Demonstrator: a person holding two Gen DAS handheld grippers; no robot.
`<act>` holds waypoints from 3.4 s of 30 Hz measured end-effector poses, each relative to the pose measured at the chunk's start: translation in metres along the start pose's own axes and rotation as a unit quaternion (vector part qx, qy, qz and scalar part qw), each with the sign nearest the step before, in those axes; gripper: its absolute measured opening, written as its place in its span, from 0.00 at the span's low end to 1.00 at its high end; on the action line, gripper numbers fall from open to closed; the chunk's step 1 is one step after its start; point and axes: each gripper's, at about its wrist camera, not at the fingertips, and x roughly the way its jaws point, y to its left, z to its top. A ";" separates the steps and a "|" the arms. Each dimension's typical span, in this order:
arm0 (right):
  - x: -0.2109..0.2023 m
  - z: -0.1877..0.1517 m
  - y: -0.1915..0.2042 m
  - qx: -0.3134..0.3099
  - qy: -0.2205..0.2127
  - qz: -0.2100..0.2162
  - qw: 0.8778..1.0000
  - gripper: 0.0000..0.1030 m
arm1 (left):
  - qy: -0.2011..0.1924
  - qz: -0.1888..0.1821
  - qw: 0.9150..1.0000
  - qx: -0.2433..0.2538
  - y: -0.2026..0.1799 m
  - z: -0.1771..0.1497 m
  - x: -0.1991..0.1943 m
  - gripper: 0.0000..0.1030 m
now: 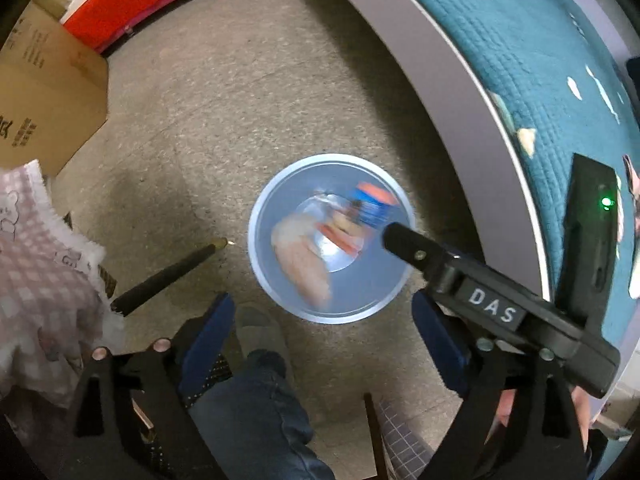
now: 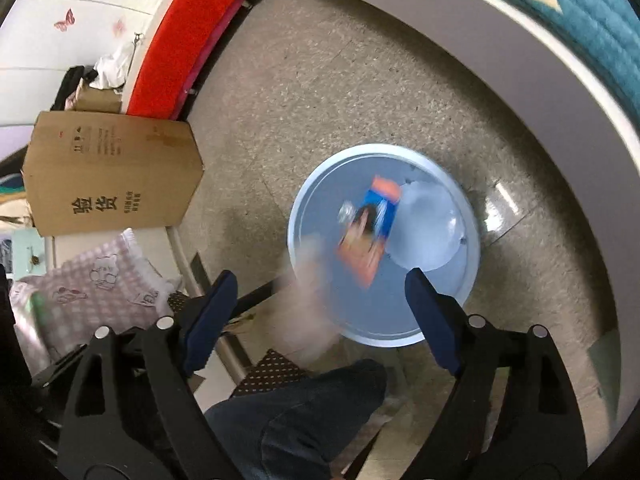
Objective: Collect trash
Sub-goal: 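Carry both items to the blue wastebasket and open both tools to drop them, then move both tools back over the table, then grasp the white-blue box with the left tool while the right tool grasps the newspaper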
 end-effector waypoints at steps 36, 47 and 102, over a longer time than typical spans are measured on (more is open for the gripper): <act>-0.274 -0.198 0.303 -0.299 -0.278 0.082 0.909 0.94 | -0.441 0.047 0.894 -0.070 0.137 -0.241 -0.355 0.88; -0.231 -0.285 0.408 -0.432 -0.238 0.083 0.866 0.94 | -0.468 0.089 0.865 -0.160 0.241 -0.336 -0.369 0.88; -0.115 -0.335 0.508 -0.497 -0.052 0.193 0.845 0.06 | -0.386 0.147 0.843 -0.343 0.434 -0.454 -0.284 0.14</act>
